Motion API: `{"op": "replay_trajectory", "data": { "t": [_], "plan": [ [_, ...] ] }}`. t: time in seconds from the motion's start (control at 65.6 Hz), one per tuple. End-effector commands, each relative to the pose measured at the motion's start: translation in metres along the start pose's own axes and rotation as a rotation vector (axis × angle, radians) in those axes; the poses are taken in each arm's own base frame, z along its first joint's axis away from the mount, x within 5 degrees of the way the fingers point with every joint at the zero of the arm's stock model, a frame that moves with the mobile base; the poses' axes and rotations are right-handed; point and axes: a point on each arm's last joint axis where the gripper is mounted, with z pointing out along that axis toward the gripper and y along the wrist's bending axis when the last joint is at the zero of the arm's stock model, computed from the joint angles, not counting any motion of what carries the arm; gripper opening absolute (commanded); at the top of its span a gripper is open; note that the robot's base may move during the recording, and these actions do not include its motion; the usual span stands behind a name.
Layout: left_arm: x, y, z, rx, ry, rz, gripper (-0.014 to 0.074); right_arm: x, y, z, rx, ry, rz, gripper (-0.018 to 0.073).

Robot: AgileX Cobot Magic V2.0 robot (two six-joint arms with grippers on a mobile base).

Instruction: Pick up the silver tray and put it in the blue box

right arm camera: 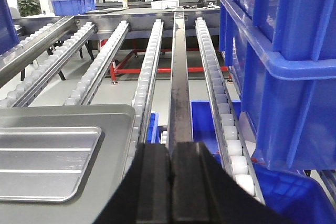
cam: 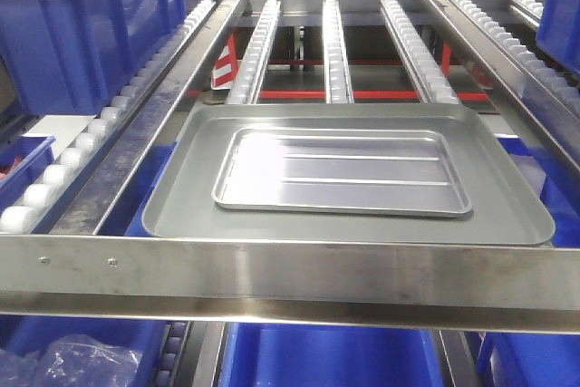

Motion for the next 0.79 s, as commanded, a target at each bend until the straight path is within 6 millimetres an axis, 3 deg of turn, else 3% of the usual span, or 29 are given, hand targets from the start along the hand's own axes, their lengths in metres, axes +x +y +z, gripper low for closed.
{"op": "replay_trajectory", "data": {
  "t": [0.0,0.777],
  "plan": [
    [-0.0103,-0.0006,-0.0022,0.008,-0.112,-0.008,-0.0105,-0.0079,0.0013,-0.0020,-0.016,-0.103,-0.010,0.0052],
    [-0.0111,-0.0006,-0.0022,0.008,-0.121,-0.016,-0.0105,-0.0094,0.0016,-0.0022,-0.019,-0.121,-0.010,0.0052]
  ]
}}
